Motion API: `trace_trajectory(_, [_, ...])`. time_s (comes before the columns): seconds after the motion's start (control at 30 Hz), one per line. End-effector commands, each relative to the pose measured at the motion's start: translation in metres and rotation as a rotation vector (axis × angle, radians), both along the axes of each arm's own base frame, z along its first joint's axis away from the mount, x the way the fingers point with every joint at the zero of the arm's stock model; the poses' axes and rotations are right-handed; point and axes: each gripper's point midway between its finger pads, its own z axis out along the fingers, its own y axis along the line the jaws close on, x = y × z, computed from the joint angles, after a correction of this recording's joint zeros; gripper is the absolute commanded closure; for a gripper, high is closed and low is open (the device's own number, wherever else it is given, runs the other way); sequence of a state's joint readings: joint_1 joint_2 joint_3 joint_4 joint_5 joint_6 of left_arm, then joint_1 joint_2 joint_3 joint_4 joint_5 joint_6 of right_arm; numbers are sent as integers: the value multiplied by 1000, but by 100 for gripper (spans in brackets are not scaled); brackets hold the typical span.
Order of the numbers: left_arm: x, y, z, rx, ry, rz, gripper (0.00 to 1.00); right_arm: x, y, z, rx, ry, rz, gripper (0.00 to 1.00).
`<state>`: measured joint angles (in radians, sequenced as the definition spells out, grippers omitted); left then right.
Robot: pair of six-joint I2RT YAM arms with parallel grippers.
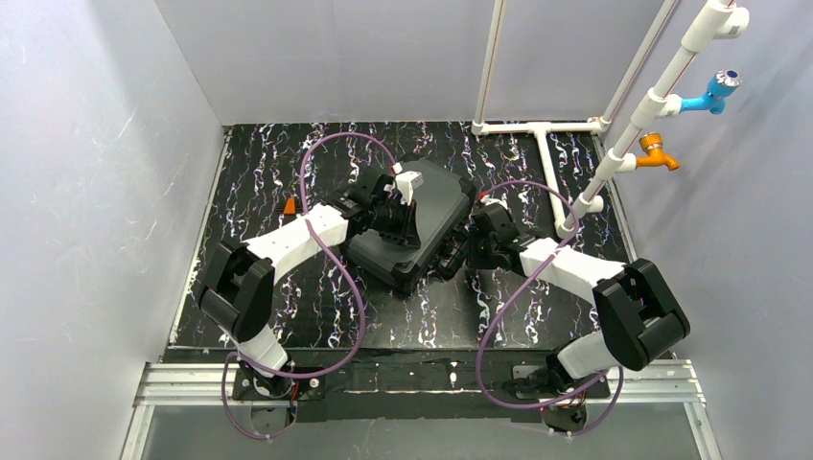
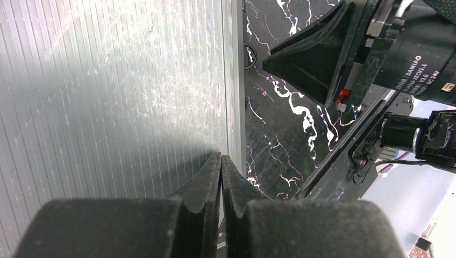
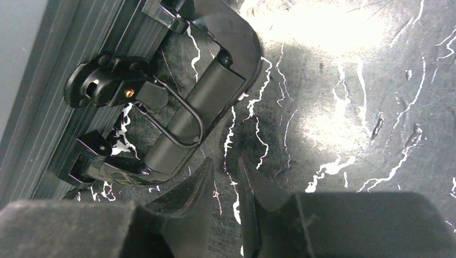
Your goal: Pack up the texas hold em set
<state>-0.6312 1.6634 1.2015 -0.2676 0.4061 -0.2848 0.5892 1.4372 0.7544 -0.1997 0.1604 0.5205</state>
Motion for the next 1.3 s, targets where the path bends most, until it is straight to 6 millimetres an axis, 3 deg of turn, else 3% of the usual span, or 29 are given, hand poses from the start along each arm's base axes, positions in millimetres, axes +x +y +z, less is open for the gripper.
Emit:
trace_trajectory(0.0, [-36,33,-45,173,137,11,99,9,7,0,27,-25,1,71])
trace_trajectory(0.53, [-40,36,-46,178,136,15,100,22,17,-9,49,-23,5,77])
trace_trajectory(1.27, [-40,36,-47,179,132,5,100,40,41,26,129,-59,42,77])
